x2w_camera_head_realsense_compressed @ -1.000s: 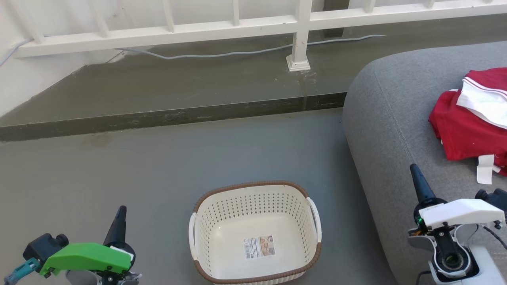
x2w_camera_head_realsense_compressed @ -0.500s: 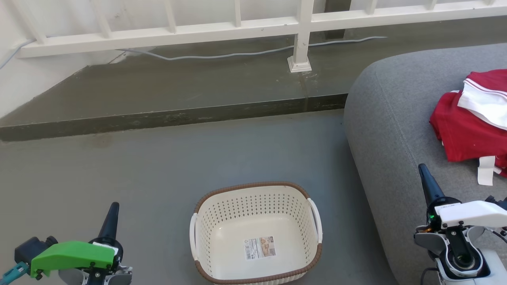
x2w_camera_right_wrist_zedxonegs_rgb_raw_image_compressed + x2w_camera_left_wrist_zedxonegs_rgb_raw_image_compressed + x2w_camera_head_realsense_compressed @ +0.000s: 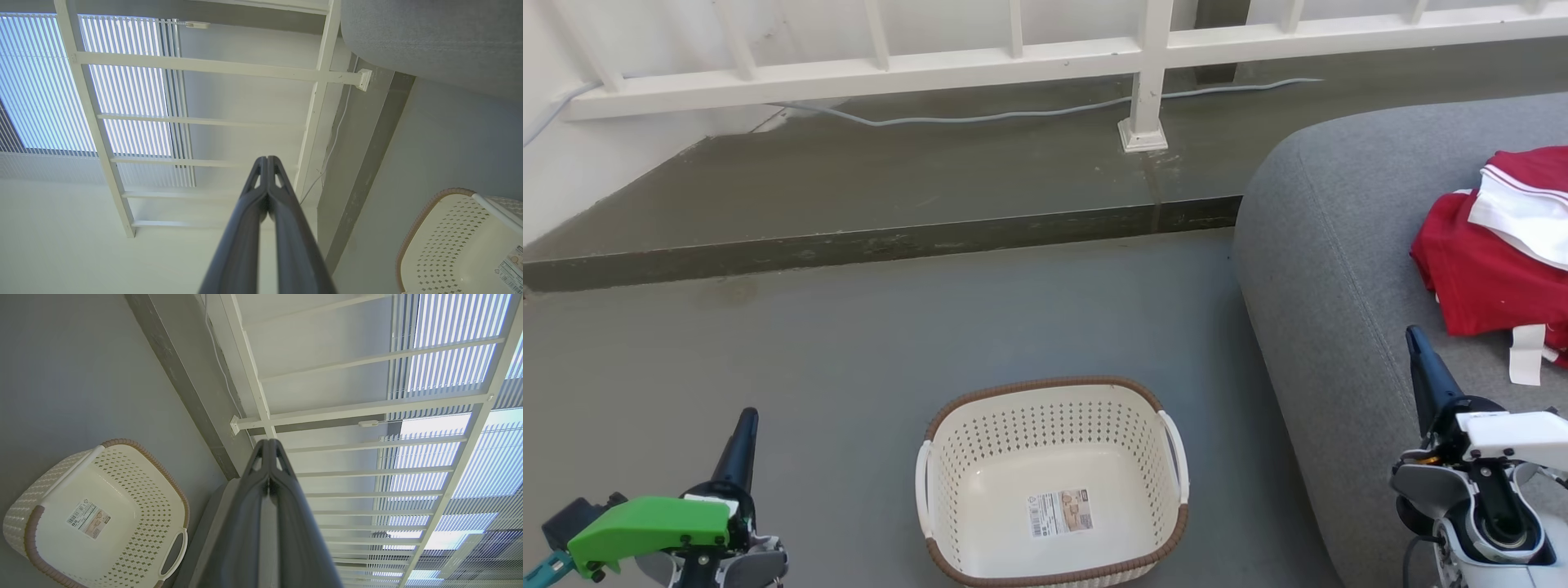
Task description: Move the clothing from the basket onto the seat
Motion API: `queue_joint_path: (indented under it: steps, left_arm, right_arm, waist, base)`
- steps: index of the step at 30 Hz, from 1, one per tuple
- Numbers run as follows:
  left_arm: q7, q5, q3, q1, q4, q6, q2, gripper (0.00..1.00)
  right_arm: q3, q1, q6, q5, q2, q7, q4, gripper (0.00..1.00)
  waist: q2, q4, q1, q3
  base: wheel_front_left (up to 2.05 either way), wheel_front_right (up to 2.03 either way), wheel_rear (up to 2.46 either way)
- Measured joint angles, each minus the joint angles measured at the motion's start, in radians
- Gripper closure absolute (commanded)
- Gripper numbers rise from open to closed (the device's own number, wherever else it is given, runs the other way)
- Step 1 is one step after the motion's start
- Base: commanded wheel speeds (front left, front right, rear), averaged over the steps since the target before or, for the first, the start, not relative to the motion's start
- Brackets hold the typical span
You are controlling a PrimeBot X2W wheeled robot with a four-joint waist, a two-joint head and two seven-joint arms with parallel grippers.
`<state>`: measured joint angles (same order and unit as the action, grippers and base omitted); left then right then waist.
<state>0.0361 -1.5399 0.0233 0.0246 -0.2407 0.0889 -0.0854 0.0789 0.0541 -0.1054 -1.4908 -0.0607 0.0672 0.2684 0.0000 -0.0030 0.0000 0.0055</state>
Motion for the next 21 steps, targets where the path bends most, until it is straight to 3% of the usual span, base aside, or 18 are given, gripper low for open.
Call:
queue_joint_path:
  steps: [10, 21]
  left_arm:
    - [0.021, -0.113, -0.032, 0.018, -0.015, 0.023, 0.005, 1.0]
    - [0.022, -0.119, -0.035, 0.021, -0.021, 0.027, 0.005, 1.0]
  right_arm:
    - [0.034, 0.0, -0.009, -0.122, 0.005, 0.023, 0.007, 1.0]
    - [0.037, 0.0, -0.011, -0.122, 0.005, 0.023, 0.008, 1.0]
  waist:
    - [0.0, 0.003, 0.0, -0.003]
    - [0.0, 0.003, 0.0, -0.003]
  base:
    - [0.0, 0.0, 0.0]
    - [0.0, 0.0, 0.0]
